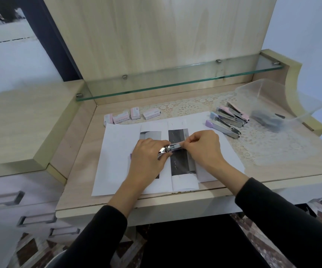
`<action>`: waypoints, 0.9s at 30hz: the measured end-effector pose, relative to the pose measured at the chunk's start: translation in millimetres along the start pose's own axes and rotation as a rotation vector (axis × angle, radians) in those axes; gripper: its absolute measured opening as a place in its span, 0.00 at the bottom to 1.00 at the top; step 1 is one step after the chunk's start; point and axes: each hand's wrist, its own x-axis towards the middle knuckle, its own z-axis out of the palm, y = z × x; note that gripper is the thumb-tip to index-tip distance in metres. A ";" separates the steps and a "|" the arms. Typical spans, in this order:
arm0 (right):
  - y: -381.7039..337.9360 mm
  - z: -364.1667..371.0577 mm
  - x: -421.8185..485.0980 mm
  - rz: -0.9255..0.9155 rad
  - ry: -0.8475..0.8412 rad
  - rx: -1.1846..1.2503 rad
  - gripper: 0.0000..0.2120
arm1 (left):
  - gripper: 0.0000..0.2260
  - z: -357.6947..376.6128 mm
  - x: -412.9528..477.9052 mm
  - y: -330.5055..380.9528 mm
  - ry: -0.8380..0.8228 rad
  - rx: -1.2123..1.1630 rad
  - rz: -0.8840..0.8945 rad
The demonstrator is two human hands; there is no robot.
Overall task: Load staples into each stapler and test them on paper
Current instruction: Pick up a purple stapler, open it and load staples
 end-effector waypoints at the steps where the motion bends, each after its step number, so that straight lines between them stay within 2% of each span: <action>1: 1.7 -2.3 0.6 -0.011 -0.011 0.011 0.06 | 0.11 -0.2 0.2 0.2 -0.004 -0.002 0.002; 12: 7.0 -41.8 4.9 -0.180 -0.111 0.140 0.05 | 0.12 0.1 -0.1 0.3 -0.029 0.017 -0.046; 15: 7.1 -57.5 12.2 -0.160 -0.123 0.264 0.05 | 0.12 -0.5 -0.2 0.7 -0.040 0.003 -0.066; 19: 5.3 -78.9 26.9 -0.123 -0.051 0.334 0.06 | 0.11 -0.8 0.8 0.5 -0.038 -0.037 -0.080; 21: 5.6 -91.5 37.3 -0.129 0.007 0.290 0.06 | 0.10 0.6 0.4 -1.2 -0.036 -0.040 -0.077; 23: 7.1 -107.3 48.5 -0.150 0.064 0.222 0.09 | 0.10 2.0 0.3 -2.9 -0.032 -0.039 -0.075; 27: 7.1 -146.0 63.2 -0.195 0.219 0.110 0.07 | 0.11 2.3 0.2 -3.4 -0.015 -0.036 -0.060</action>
